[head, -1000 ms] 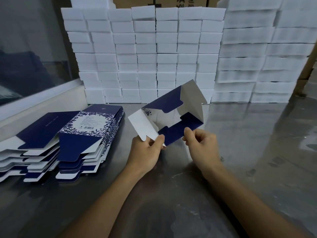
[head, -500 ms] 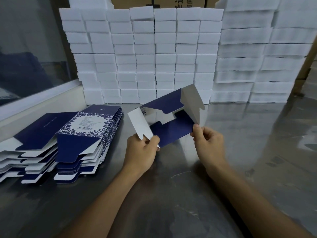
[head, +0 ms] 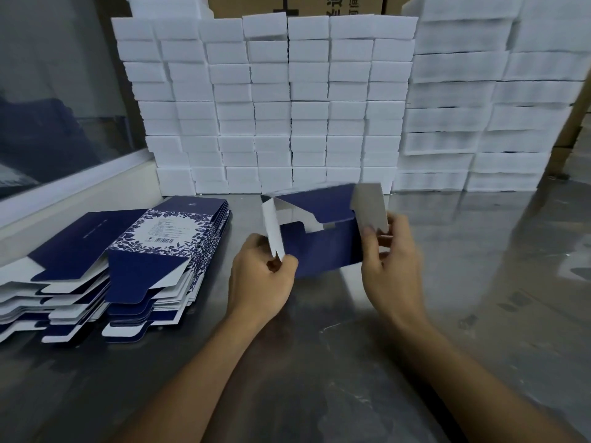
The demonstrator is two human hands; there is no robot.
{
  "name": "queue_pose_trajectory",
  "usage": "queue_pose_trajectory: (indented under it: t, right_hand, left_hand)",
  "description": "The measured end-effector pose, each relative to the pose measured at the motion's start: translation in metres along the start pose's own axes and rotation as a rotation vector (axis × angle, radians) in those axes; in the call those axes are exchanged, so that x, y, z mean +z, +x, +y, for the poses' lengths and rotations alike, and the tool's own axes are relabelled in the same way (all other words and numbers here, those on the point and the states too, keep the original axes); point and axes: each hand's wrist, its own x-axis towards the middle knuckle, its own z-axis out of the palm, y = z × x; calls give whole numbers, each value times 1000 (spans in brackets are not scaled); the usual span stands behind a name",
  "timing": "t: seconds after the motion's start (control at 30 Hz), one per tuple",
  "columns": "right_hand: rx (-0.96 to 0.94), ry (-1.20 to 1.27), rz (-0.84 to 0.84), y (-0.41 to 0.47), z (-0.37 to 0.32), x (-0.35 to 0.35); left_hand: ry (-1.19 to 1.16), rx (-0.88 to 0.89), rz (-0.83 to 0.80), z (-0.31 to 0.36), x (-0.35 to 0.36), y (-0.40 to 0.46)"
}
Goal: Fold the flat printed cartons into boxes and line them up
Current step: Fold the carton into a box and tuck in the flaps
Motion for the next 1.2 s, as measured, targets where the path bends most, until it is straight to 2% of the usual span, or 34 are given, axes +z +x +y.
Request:
queue_pose_trajectory:
  t: [0.13,0.27,0.37,0.43,0.5,0.67,0.8,1.03,1.2]
  right_hand:
    - [-104,19,-41,-2,-6,0]
    - [-142,42,-107,-4,-8,2]
    - [-110,104,-198,-7,-6,5]
    - [-95,136,-249,-11,-6,8]
    - [-99,160,-255,-14,-7,10]
    - [-61,174,-226,-14,-7,12]
    - [-35,118,-161,-12,-6,12]
    - [-122,-12,41,-5,-1,8]
    - [-190,-58,84,1,4,6]
  left_hand:
    - [-33,99,24,5,-3,-3]
    - [-225,238,67,9,-10,-4]
    - [-162,335,133,10,-11,-1]
    - [-121,337,145,9,-9,1]
    - [-141,267,166,11,-9,3]
    - [-239,117,183,14,-11,6]
    - [-227,145,186,18,-9,4]
    - [-211,196,149,19,-6,-1]
    - [-208,207,138,19,-5,-1]
